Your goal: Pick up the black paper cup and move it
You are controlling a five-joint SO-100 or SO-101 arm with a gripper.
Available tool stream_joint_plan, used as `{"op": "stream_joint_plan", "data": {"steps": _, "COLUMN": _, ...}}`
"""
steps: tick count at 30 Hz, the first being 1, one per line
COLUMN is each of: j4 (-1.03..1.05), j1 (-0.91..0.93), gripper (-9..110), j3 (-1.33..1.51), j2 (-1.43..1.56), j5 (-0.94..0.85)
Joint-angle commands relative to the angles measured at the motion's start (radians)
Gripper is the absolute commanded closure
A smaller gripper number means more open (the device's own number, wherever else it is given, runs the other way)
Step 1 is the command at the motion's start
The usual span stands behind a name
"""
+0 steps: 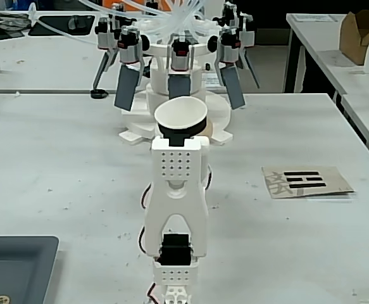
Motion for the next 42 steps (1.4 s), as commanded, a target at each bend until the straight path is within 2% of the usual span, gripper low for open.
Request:
{"op": "stream_joint_plan", "data": {"steps": 1, "j4": 0.011, "j1": 0.011, "gripper": 96, "j3": -0.087, "j2": -0.006, "j5": 0.005}}
{"op": "stream_joint_plan", "data": {"steps": 21, "j4": 0.170, "j1": 0.012, "gripper": 97, "j3": -0.440, "j2": -0.196, "j5": 0.029}}
{"op": "stream_joint_plan", "data": {"steps": 42, "j4": 0.193, "j1": 0.014, "gripper": 97, "j3": -0.476, "j2": -0.210, "j5": 0.051}}
